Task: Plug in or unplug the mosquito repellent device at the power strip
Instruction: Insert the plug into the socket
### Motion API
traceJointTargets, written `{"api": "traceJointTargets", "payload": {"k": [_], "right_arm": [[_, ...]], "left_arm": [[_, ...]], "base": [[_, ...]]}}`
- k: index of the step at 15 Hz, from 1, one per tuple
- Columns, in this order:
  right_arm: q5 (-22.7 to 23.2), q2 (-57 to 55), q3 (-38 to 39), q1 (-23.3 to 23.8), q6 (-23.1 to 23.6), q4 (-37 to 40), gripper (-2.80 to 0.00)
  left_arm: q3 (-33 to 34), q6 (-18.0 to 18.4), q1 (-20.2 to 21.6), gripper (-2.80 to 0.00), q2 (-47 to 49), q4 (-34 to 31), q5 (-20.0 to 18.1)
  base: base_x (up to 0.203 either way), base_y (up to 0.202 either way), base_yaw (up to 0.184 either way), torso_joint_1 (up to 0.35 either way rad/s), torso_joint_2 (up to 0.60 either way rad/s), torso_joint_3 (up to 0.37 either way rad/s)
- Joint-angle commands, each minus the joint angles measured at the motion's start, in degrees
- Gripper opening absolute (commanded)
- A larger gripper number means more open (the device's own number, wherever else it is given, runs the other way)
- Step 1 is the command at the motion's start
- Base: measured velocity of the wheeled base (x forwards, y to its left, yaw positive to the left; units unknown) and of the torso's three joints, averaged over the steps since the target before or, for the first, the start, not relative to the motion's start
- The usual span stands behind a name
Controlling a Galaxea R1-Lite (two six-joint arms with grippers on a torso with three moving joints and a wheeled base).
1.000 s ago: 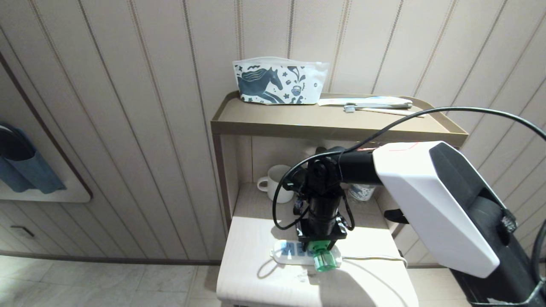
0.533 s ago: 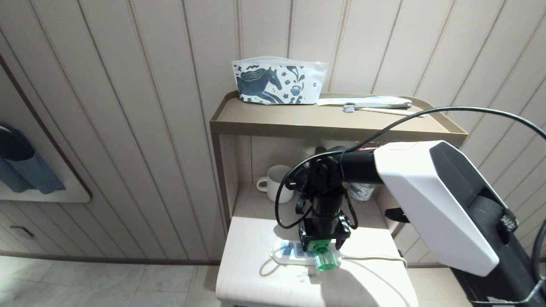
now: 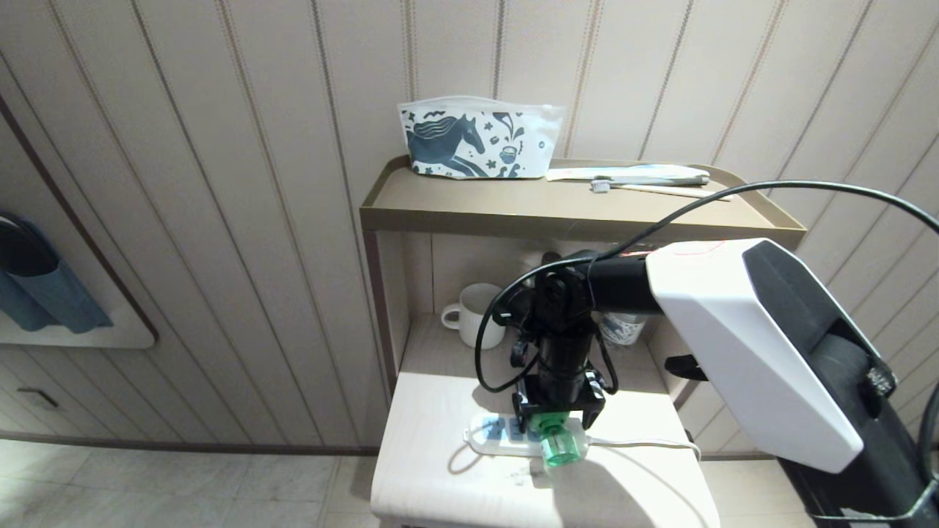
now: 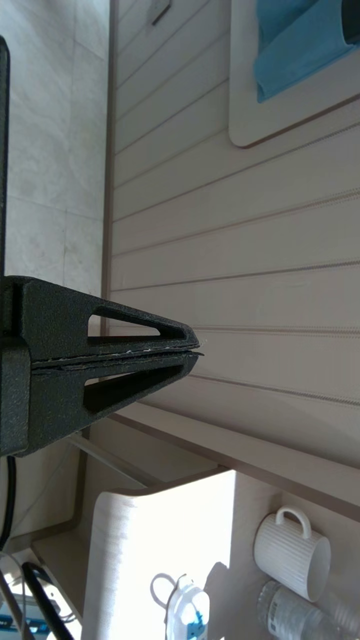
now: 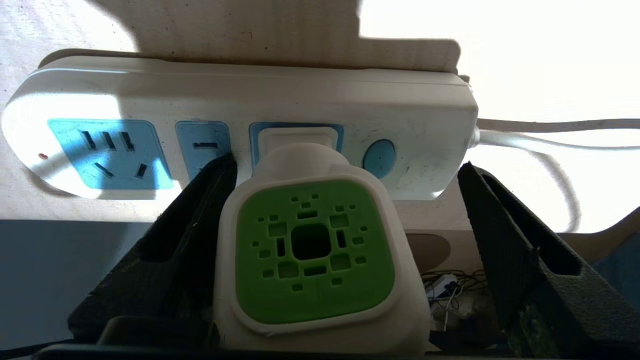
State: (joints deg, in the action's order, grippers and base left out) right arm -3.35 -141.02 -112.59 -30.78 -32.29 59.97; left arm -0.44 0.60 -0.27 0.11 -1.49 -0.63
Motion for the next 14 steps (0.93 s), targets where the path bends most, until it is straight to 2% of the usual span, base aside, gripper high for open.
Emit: {"api": "traceJointTargets", "payload": {"k": [1, 14], "right_arm": [[0.01, 0.83, -0.02, -0.18, -0.27, -0.55, 0.0], [0.72, 3.98, -0.08, -0.6, -0.9, -3.19, 0.0]], "left_arm": [[0.0, 0.02, 0.0, -2.8, 0.04, -0.01, -0.07], [0.0, 0.02, 0.0, -2.8, 0.02, -0.01, -0.02]], "base": [[0.0, 0.0, 0.0, 0.0, 0.0, 0.0], [0.0, 0.0, 0.0, 0.0, 0.0, 0.0]]}}
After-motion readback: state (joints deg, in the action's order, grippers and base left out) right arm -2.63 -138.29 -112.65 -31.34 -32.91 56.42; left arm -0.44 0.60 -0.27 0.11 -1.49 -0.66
